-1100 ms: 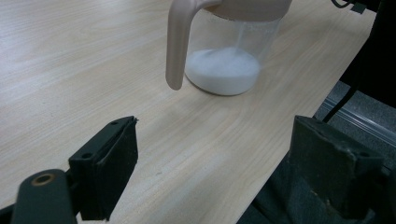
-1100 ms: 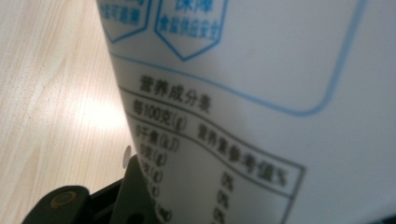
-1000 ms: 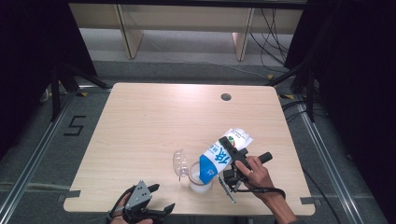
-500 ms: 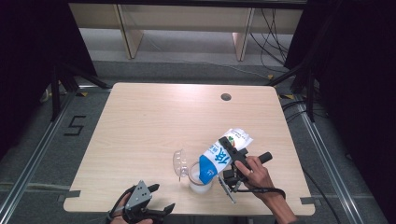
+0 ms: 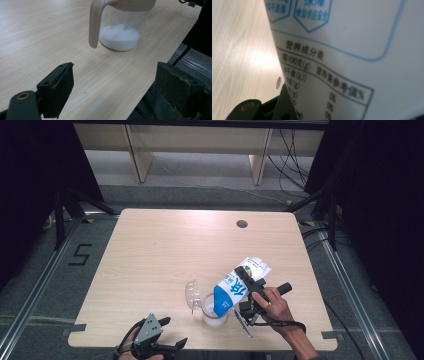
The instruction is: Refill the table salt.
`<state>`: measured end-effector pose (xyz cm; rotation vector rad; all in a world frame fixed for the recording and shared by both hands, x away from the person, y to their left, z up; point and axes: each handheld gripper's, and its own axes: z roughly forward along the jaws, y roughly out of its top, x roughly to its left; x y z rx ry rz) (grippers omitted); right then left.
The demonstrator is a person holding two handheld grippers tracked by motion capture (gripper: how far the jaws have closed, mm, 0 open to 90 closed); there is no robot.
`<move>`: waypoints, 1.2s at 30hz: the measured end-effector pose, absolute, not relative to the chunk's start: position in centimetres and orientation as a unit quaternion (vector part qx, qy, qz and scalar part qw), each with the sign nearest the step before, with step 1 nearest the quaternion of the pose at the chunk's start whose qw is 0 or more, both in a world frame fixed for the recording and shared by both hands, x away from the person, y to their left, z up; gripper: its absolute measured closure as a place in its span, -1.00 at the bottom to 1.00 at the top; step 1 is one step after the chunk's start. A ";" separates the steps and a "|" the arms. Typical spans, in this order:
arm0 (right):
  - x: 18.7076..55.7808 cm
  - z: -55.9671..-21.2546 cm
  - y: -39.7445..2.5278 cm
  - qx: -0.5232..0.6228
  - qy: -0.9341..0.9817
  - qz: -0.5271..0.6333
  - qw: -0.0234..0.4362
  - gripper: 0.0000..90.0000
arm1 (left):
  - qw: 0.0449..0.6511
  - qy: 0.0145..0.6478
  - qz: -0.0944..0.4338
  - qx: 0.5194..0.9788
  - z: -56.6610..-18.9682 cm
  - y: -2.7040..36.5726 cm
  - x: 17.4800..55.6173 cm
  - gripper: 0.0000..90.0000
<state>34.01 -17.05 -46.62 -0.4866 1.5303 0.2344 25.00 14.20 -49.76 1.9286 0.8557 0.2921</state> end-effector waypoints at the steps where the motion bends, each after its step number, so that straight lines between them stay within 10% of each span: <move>1: 34.0 -46.6 -17.1 -0.217 0.684 0.104 0.688 0.40 | 0.485 0.352 0.120 0.792 -49.8 14.2 25.0 -0.66; 36: 34.0 -46.5 -17.1 -0.220 0.682 0.101 0.689 0.43 | 0.484 0.346 0.124 0.794 -49.7 14.3 25.1 -0.66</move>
